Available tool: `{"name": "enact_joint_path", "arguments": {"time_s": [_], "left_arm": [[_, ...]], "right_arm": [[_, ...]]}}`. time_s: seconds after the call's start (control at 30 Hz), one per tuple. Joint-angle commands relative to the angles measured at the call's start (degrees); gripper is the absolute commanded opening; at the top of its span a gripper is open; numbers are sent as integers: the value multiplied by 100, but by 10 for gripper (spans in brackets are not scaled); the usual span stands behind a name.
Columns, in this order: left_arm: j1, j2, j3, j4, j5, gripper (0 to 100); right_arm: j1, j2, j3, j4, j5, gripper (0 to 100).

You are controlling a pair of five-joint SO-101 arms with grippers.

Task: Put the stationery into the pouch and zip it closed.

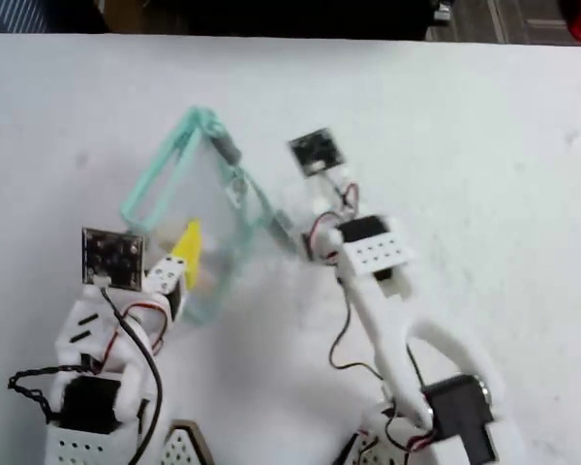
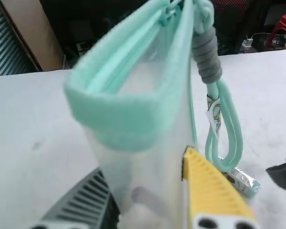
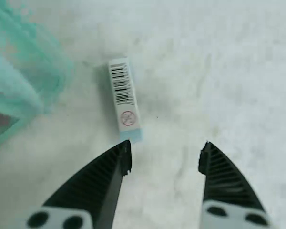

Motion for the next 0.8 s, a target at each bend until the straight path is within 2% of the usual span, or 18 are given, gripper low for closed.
{"name": "enact_joint_path", "arguments": {"time_s": [0.0,0.23,0.6,0.67,0.77], "left_arm": [[-66,-75,-158,-62,70,189],[-66,-75,-158,-62,62,189],[-66,-75,-158,-62,70,189],[-66,-75,-149,-62,70,189],[-66,-75,-149,-62,70,189]], "right_arm": [[-400,163,-123,-189,-44,215],[-523,620,-264,-664,-44,215],[-488,2158,-1618,-673,-53,214],[-488,2246,-1749,-532,-53,183],[-479,2281,-1829,-382,-53,51]]}}
